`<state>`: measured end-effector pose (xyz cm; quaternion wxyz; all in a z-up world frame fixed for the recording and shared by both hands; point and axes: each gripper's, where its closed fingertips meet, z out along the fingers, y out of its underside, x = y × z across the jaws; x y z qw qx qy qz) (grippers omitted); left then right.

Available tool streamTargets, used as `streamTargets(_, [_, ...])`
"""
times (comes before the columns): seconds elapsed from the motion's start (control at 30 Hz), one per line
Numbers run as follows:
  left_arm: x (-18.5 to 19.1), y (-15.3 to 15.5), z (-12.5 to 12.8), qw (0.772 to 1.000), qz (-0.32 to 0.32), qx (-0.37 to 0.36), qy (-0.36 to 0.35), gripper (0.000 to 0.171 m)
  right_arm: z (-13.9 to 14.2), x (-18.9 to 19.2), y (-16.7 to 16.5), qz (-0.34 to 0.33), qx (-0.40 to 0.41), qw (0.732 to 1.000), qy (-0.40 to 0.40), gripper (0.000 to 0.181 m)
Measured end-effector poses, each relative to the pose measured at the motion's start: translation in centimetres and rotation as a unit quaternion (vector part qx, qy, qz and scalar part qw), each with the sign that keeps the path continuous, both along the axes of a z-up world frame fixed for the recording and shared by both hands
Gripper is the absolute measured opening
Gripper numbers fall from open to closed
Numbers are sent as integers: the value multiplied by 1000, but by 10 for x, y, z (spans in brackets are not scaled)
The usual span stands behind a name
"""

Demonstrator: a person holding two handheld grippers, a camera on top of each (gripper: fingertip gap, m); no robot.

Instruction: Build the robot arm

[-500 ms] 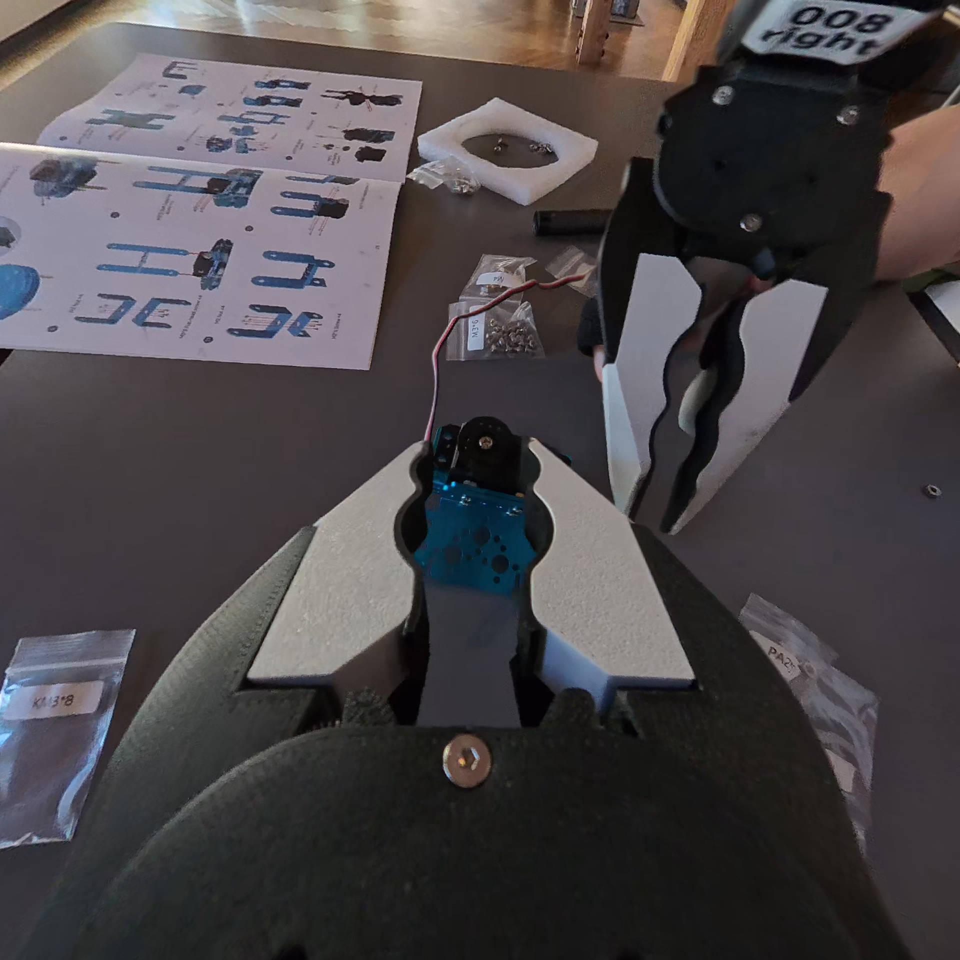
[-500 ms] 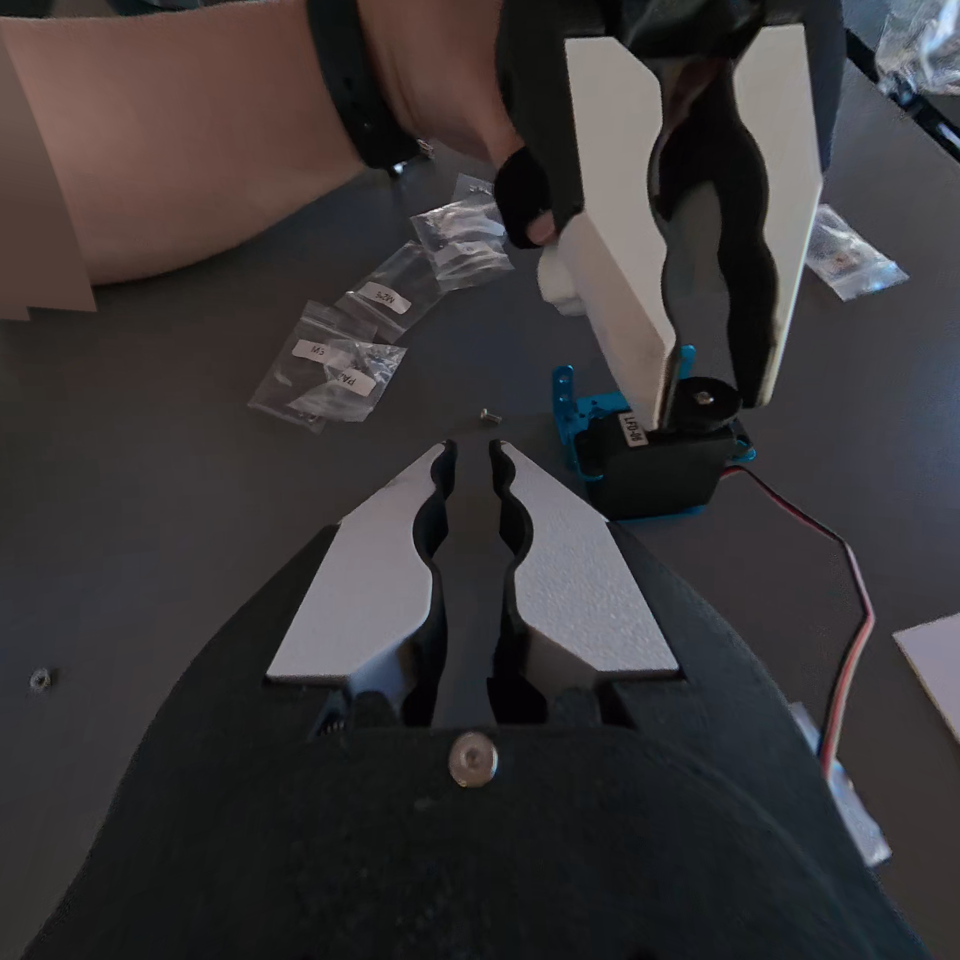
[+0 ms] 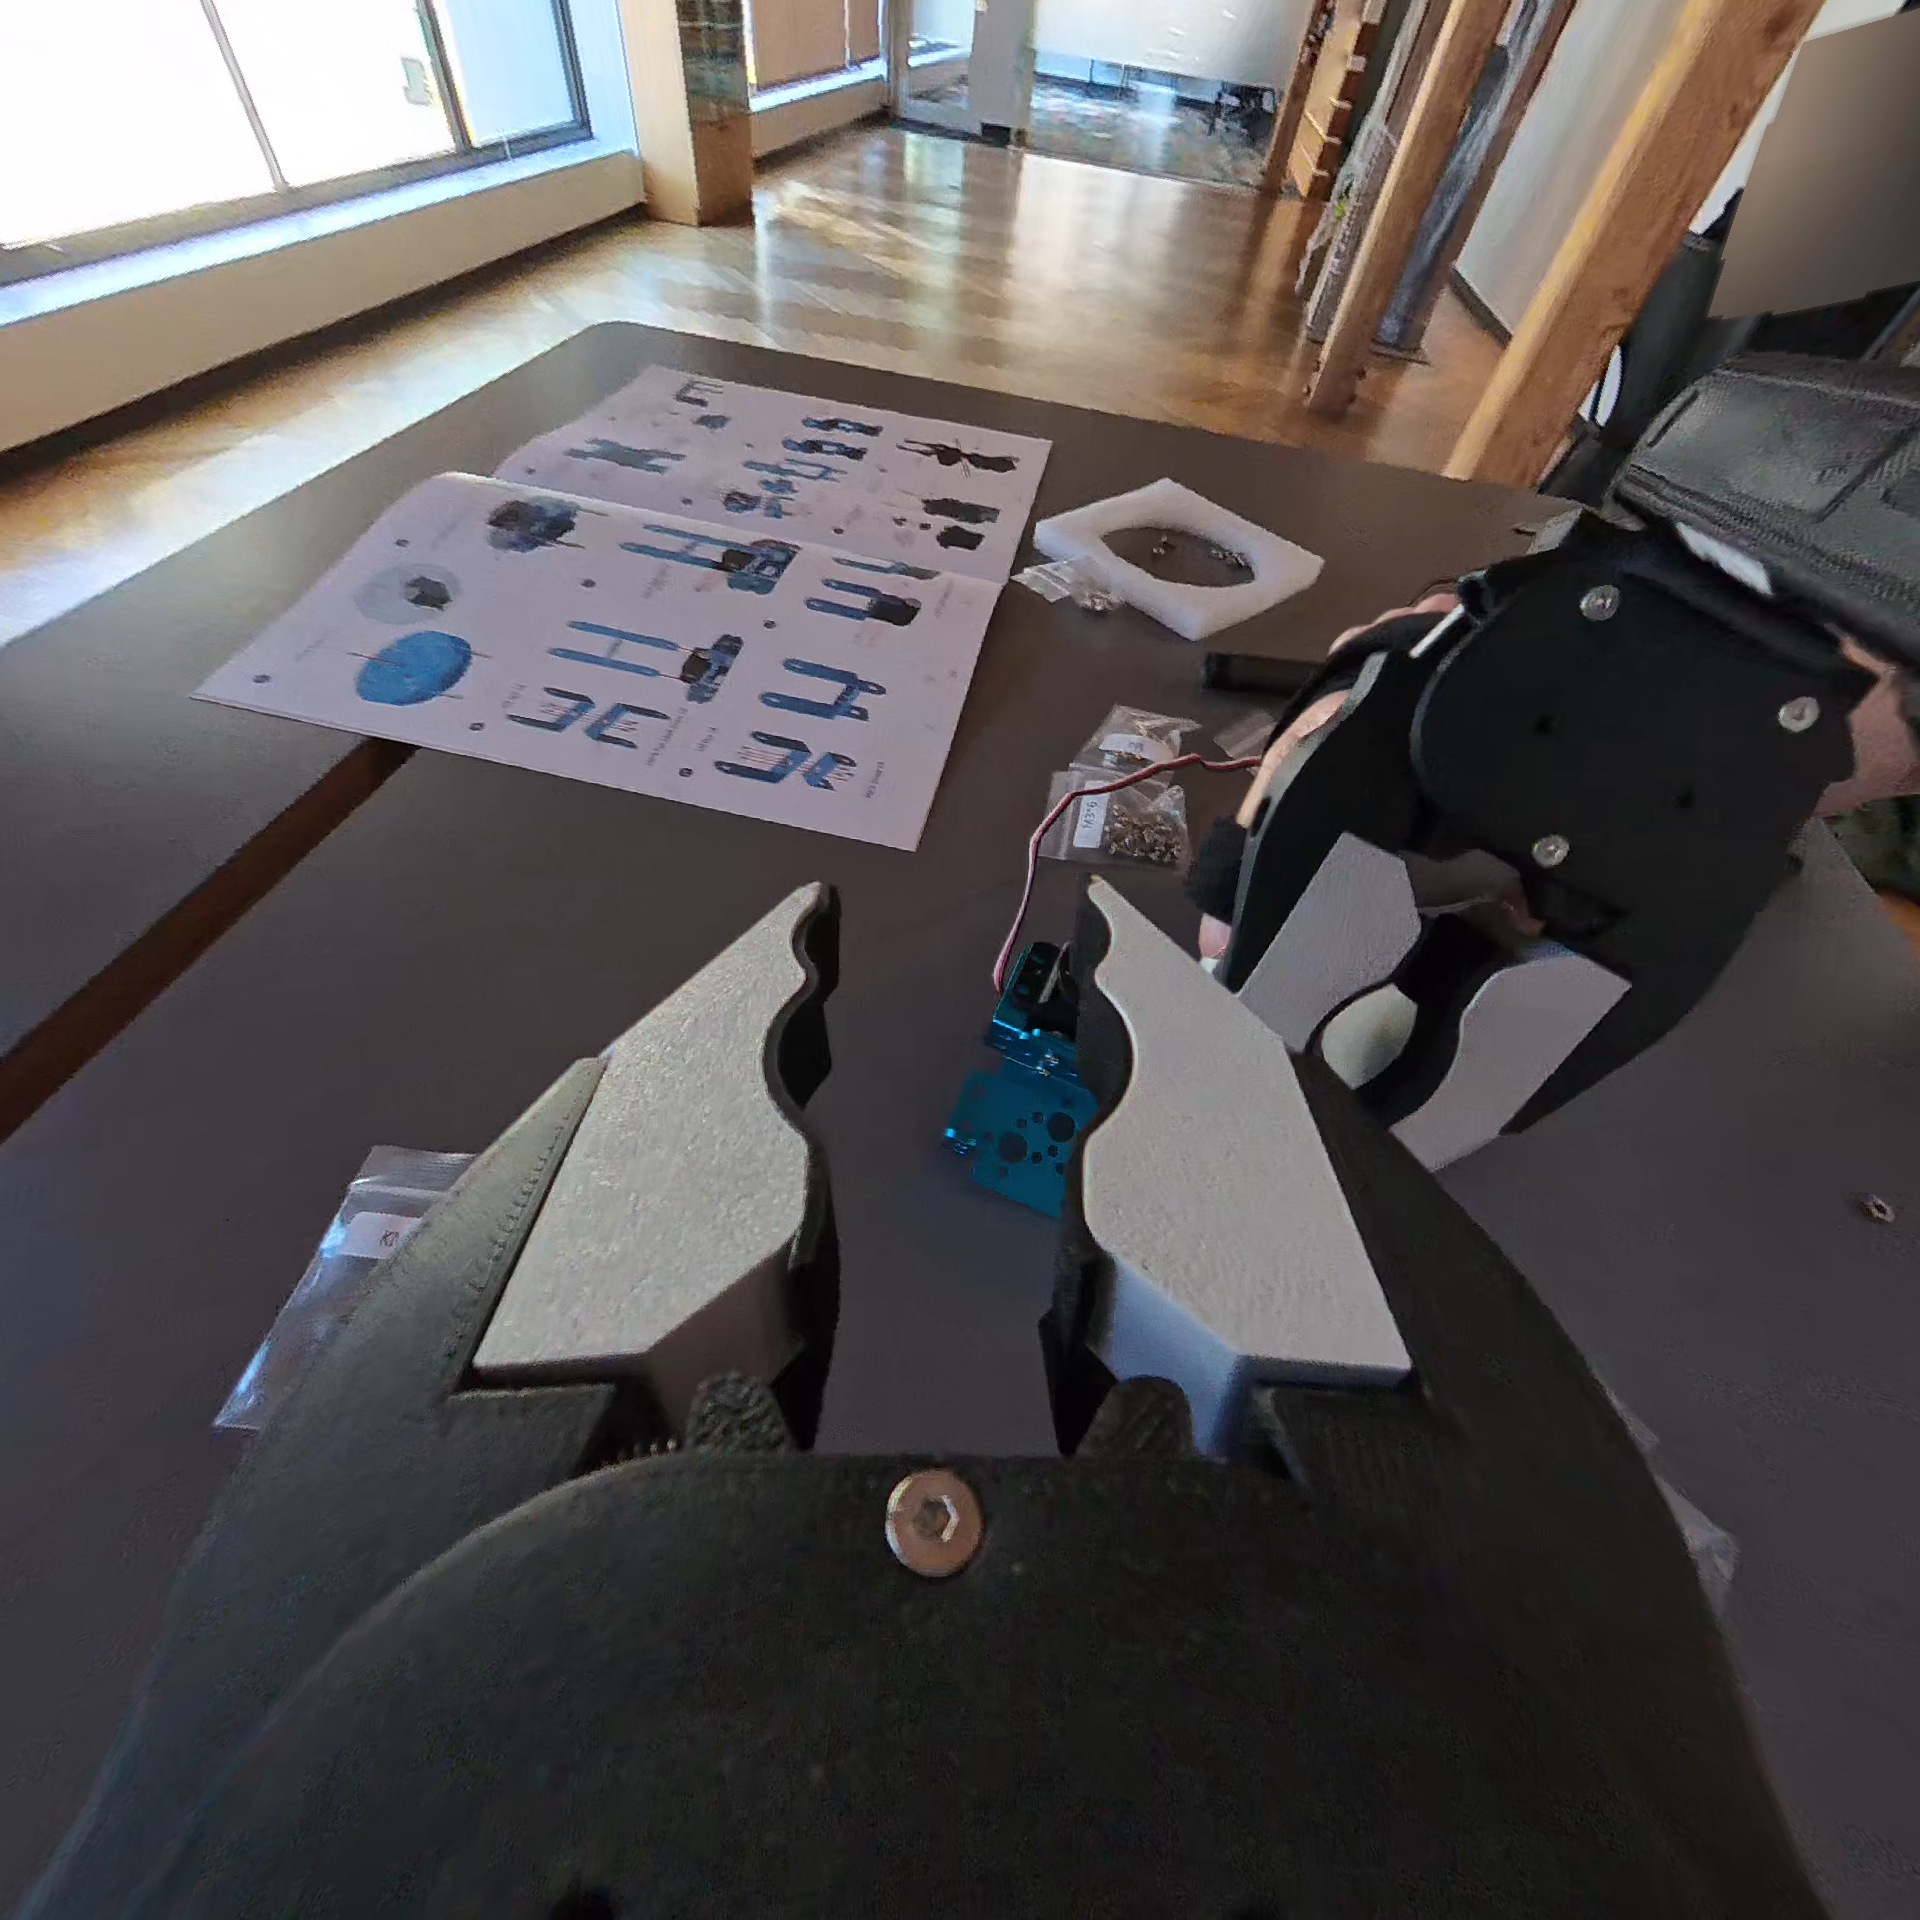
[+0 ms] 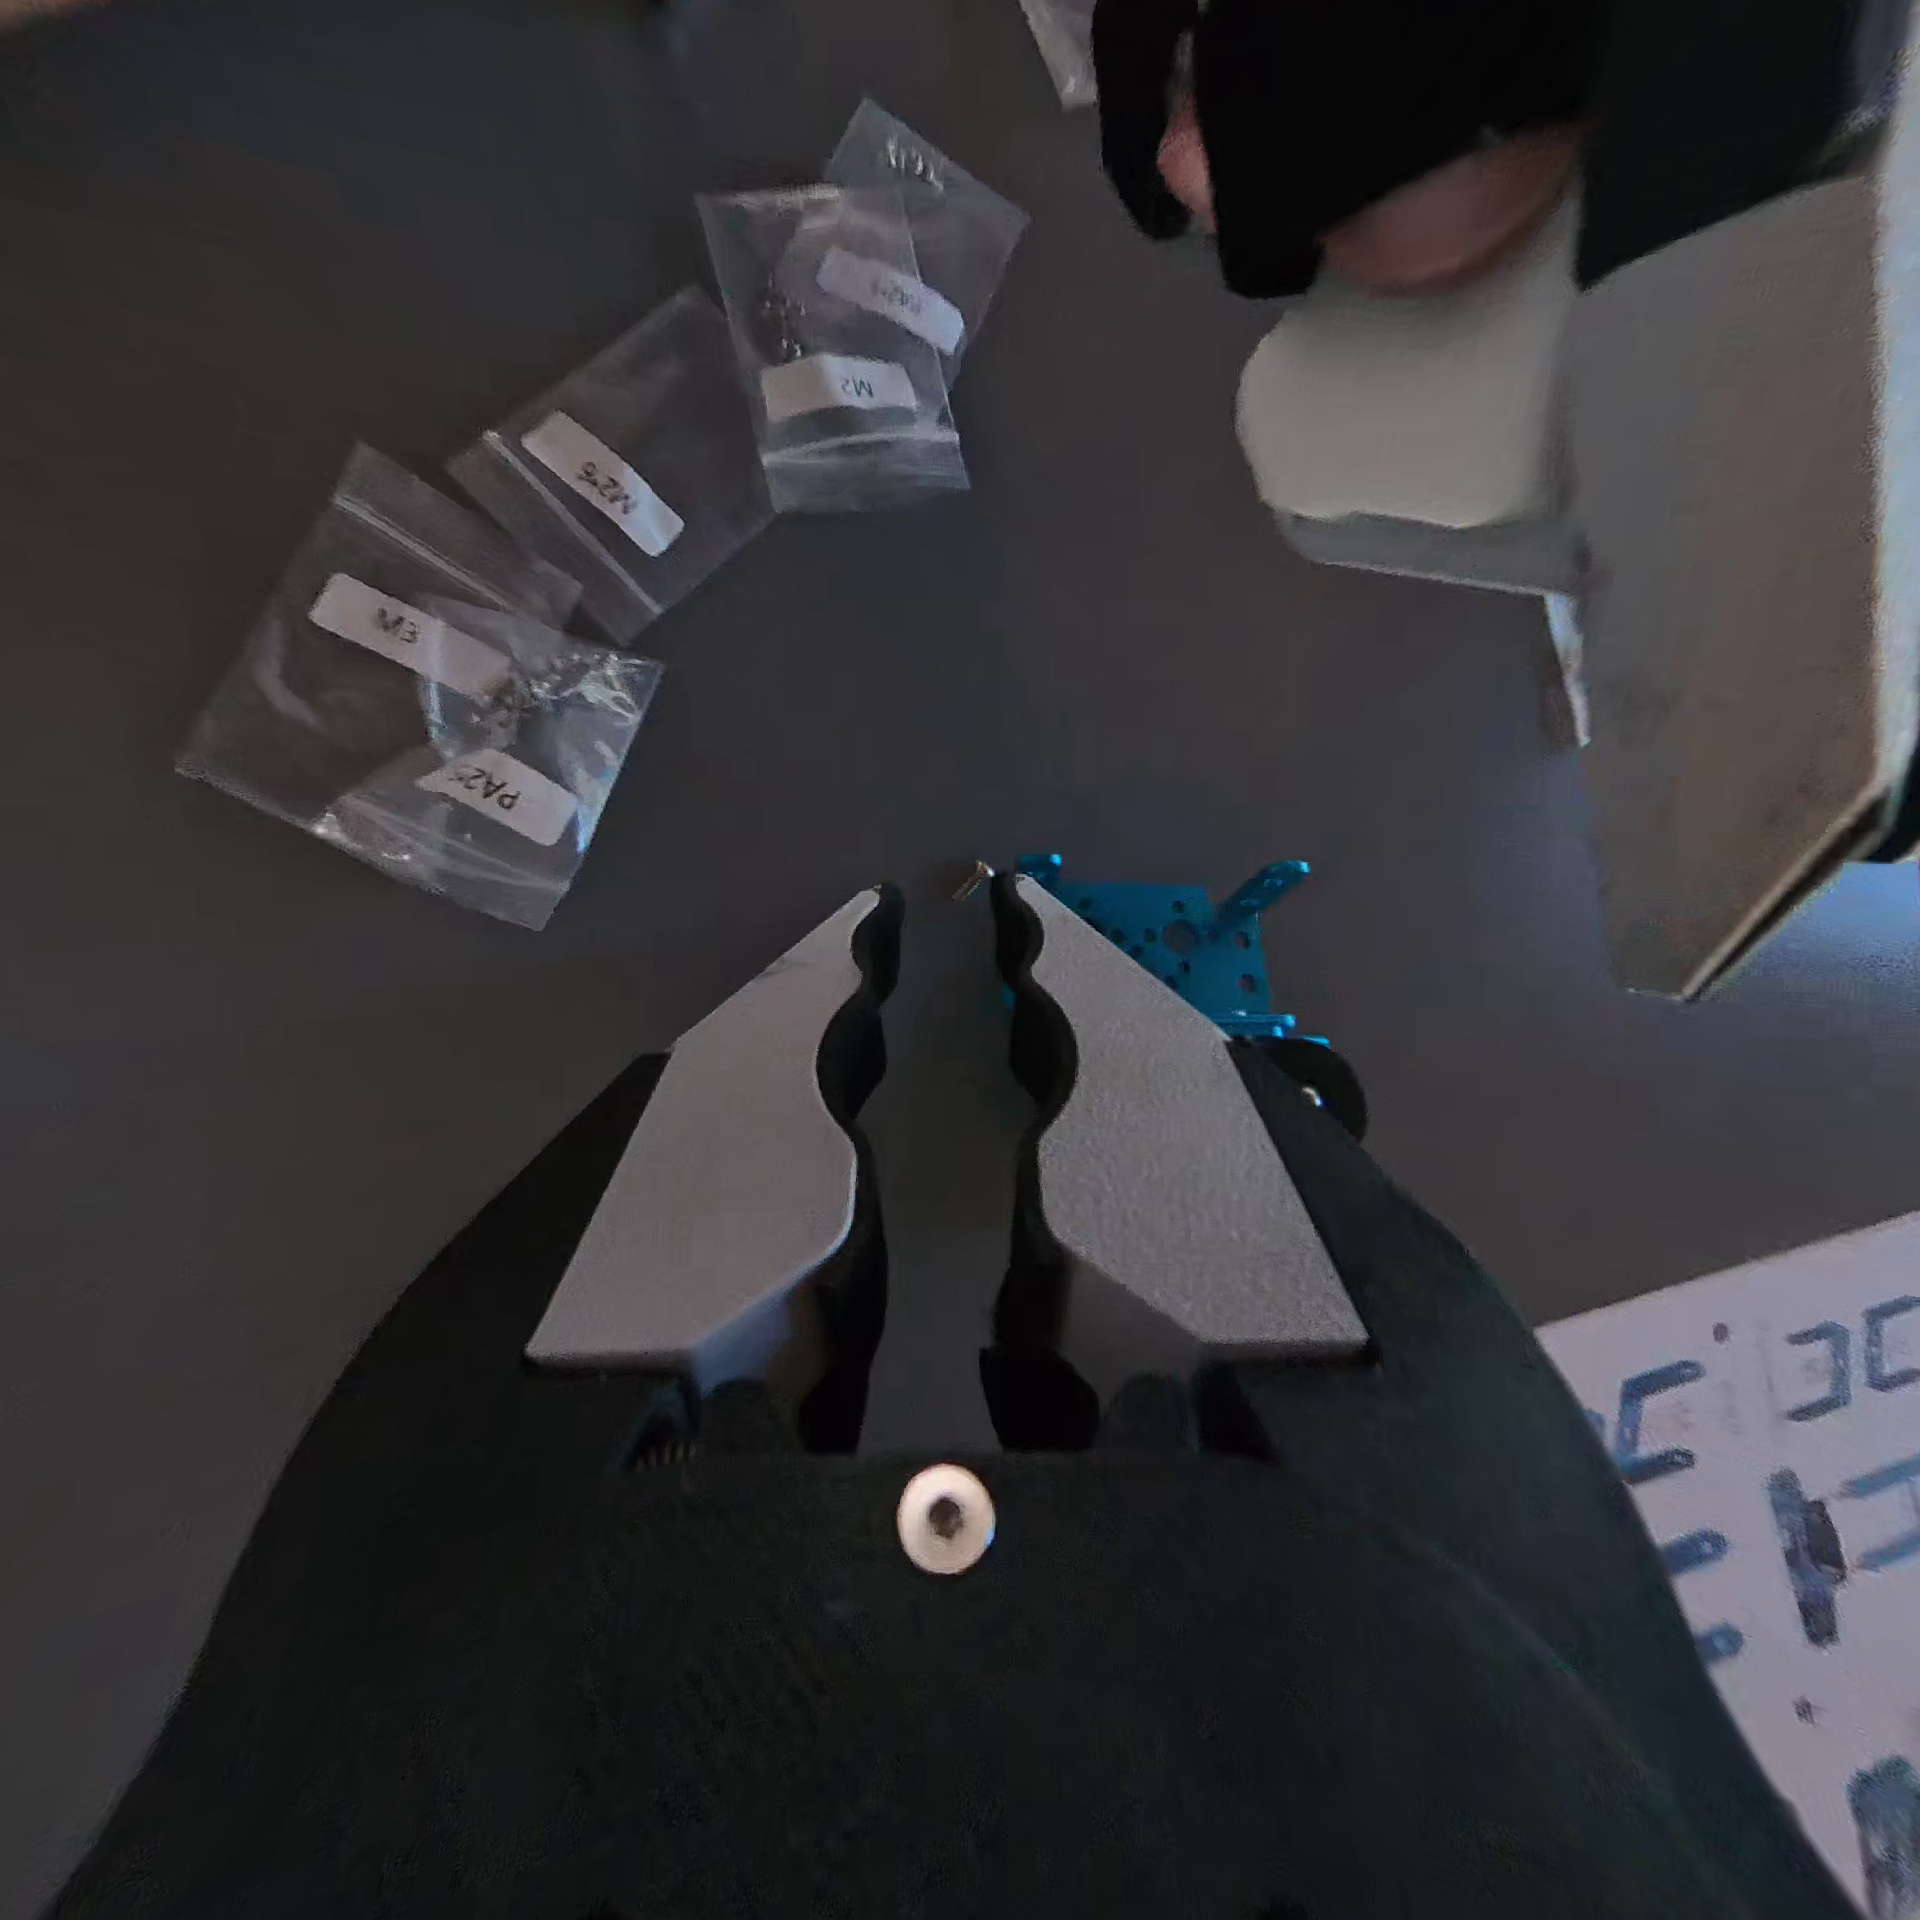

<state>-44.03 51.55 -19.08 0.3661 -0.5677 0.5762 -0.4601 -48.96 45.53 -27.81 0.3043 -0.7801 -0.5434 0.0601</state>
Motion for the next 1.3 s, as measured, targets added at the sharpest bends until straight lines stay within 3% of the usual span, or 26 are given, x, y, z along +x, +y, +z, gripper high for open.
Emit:
streamTargets(0.1, [-1, 0, 4, 1000, 2, 0, 0, 44, -5, 6, -1, -28, -44, 998, -34, 18])
streamTargets(0.3, [3, -5, 5, 1000, -3, 4, 6, 41, -6, 6, -1, -92, -88, 992, -14, 14])
streamTargets(0.53, [8, -9, 8, 1000, -9, 5, 5, 40, 0, -2, 5, -131, -45, 990, 7, 12])
streamTargets(0.93, [5, -17, 27, 1000, -21, 17, -10, 38, -8, 3, 13, -221, -84, 971, 32, 15])
streamTargets(1.3, [-9, 10, 37, 994, 81, 50, 49, 38, 1, 8, 6, -270, -183, 945, 13, 12])
